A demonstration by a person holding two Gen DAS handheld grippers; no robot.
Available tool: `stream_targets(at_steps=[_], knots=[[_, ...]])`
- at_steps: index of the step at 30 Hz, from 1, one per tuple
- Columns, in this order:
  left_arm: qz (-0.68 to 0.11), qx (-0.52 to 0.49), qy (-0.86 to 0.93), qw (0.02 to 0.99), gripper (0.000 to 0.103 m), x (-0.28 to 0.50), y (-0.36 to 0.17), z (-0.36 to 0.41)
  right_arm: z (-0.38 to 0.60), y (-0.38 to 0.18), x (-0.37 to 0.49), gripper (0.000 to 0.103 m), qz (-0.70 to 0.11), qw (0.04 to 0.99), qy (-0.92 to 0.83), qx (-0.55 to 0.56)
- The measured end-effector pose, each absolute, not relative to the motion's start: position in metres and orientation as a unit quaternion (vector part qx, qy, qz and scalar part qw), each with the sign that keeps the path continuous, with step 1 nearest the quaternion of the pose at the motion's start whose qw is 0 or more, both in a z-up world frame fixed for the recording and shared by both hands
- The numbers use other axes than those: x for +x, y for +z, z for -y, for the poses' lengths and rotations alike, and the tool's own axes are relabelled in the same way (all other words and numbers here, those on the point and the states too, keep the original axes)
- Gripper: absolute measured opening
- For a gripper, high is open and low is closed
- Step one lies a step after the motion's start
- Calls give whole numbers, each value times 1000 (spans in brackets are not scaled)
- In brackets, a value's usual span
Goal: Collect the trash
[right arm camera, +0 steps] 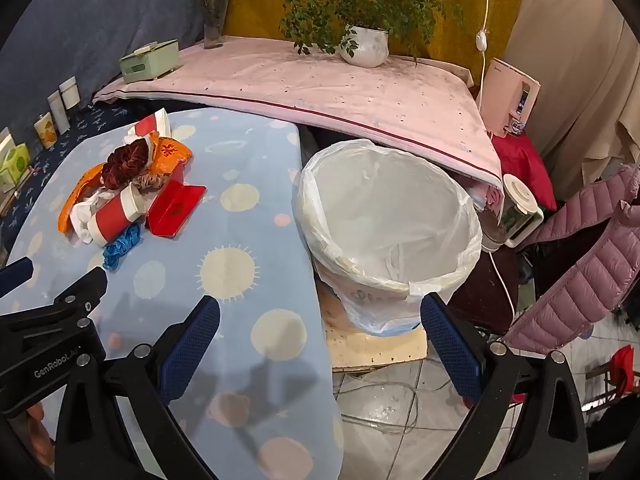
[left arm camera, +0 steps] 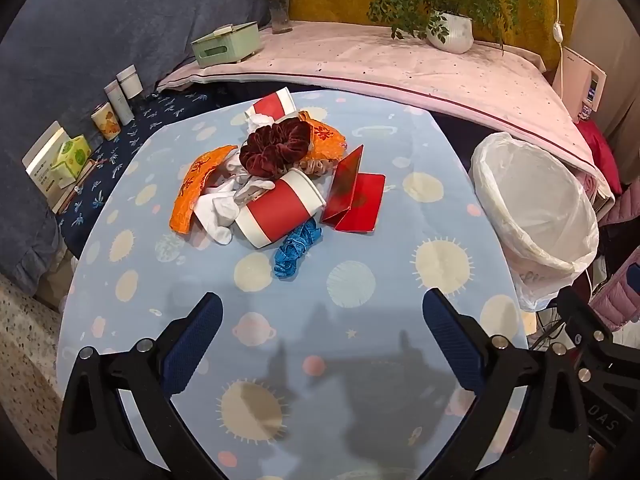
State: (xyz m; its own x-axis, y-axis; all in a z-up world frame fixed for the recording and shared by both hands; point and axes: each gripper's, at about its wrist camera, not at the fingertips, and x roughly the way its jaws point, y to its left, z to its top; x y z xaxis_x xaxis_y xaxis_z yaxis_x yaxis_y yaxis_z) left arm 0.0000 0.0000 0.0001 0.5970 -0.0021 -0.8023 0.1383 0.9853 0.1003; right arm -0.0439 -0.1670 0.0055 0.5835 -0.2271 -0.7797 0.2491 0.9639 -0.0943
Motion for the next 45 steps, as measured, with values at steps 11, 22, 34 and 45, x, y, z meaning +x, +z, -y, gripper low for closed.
stream_targets(at_steps=[11, 22, 34, 45], knots=[[-446, 74, -34, 892, 95, -6, 2, 4, 164, 4, -43, 96, -438, 889, -133, 8], [-445, 68, -37, 892, 95, -3, 1, -3, 164, 8, -43, 96, -437, 889, -136, 2], [-447, 65, -39, 891, 96, -4, 0, -5, 164, 8, -43, 96, -436, 889, -137, 1], [-446, 65, -40, 892, 96, -6, 0, -3, 169, 10, -44, 96, -436, 889, -139, 2]])
